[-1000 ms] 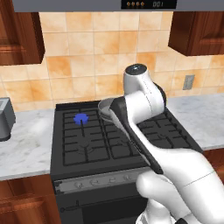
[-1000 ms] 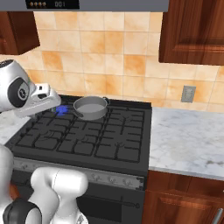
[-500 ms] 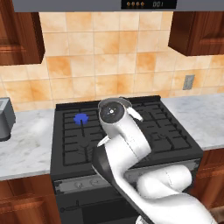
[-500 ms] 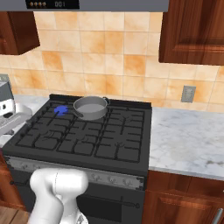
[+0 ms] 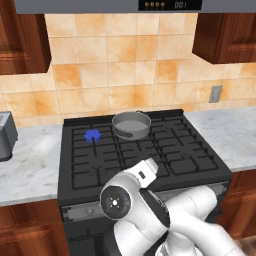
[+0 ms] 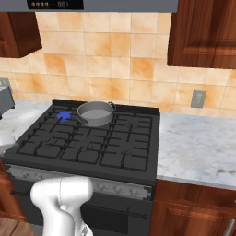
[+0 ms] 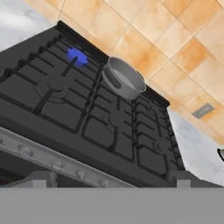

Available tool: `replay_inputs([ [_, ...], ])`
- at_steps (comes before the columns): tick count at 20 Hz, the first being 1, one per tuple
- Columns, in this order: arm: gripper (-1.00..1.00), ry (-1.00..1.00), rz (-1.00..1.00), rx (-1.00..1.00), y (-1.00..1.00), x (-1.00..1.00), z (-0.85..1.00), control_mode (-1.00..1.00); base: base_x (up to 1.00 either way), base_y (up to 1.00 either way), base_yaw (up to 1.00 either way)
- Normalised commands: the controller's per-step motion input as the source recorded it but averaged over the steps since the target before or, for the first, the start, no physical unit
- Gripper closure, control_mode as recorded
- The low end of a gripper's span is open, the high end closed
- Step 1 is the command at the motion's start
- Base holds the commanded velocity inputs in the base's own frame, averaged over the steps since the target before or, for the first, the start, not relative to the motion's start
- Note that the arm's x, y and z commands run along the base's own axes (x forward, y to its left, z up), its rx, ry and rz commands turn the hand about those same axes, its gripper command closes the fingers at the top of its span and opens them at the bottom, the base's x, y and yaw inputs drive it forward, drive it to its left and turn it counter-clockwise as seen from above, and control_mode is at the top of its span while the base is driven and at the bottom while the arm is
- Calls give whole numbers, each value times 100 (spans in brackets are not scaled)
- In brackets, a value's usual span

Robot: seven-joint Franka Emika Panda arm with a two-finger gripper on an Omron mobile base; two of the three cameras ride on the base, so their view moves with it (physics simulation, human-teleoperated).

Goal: Turn off the rear left burner of the stove.

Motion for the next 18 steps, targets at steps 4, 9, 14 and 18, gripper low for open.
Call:
replay_inputs([
  [4, -100, -15, 0, 0, 10, 0, -36, -100, 0, 0, 0],
  [9, -100, -11, 0, 0, 6, -14, -42, -100, 0, 0, 0],
  [14, -100, -21, 0, 1, 0, -29, -60, -100, 0, 0, 0],
  [18, -100, -27, 0, 0, 1, -18, -69, -100, 0, 0, 0],
])
